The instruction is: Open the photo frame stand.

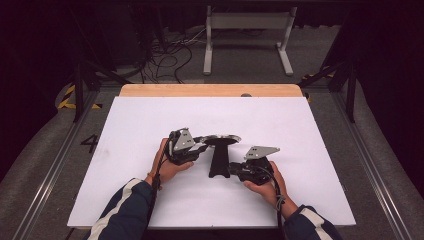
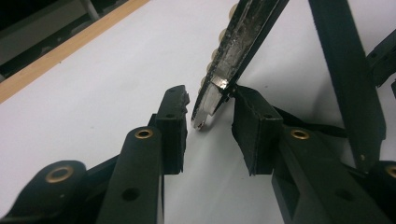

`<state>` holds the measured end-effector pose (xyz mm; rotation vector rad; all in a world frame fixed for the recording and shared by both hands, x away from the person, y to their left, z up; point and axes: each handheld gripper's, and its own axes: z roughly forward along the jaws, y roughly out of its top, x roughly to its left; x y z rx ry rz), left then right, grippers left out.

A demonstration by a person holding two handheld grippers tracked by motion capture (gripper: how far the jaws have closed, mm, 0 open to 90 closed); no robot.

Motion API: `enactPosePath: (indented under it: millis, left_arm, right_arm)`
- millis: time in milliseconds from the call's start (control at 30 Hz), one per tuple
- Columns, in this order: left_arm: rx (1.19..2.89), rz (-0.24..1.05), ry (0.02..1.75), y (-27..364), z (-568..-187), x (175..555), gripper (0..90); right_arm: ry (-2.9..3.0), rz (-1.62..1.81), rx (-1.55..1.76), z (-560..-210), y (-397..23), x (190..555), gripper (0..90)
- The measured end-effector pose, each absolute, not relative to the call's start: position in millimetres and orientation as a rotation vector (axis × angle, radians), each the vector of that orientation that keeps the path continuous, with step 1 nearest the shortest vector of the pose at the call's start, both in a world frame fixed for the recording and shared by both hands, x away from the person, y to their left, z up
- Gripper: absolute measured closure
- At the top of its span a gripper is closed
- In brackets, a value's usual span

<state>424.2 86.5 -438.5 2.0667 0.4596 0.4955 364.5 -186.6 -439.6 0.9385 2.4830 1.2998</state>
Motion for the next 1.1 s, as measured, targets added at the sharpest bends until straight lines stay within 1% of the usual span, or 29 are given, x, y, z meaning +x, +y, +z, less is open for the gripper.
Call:
enactPosePath:
  millis: [133, 233, 267, 367, 467, 800, 1100]
  left_arm:
    - [2.058, 0.499, 0.454, 87.2, -436.2, 422.6, 64.2]
    - [2.043, 0.498, 0.445, 88.3, -434.1, 421.8, 63.9]
    - [2.037, 0.501, 0.447, 88.4, -433.4, 421.3, 64.0]
    - [2.033, 0.493, 0.442, 89.0, -433.1, 421.3, 64.1]
    - [2.024, 0.495, 0.442, 90.7, -431.6, 421.0, 64.5]
    - [2.021, 0.493, 0.438, 87.3, -432.3, 421.8, 65.1]
    - [2.048, 0.492, 0.463, 82.2, -439.6, 425.6, 68.3]
  right_arm:
    - [2.461, 1.304, 0.928, -435.0, -187.6, 361.7, 76.6]
    - [2.431, 1.311, 0.92, -431.1, -188.2, 358.6, 78.2]
    - [2.417, 1.316, 0.907, -428.7, -187.9, 356.7, 81.1]
    - [2.392, 1.321, 0.897, -426.4, -188.1, 354.8, 83.9]
    - [2.354, 1.342, 0.882, -422.2, -187.7, 350.6, 90.0]
    - [2.261, 1.347, 0.819, -417.7, -166.3, 337.0, 90.0]
    - [2.278, 1.276, 0.764, -432.5, -124.8, 329.9, 90.0]
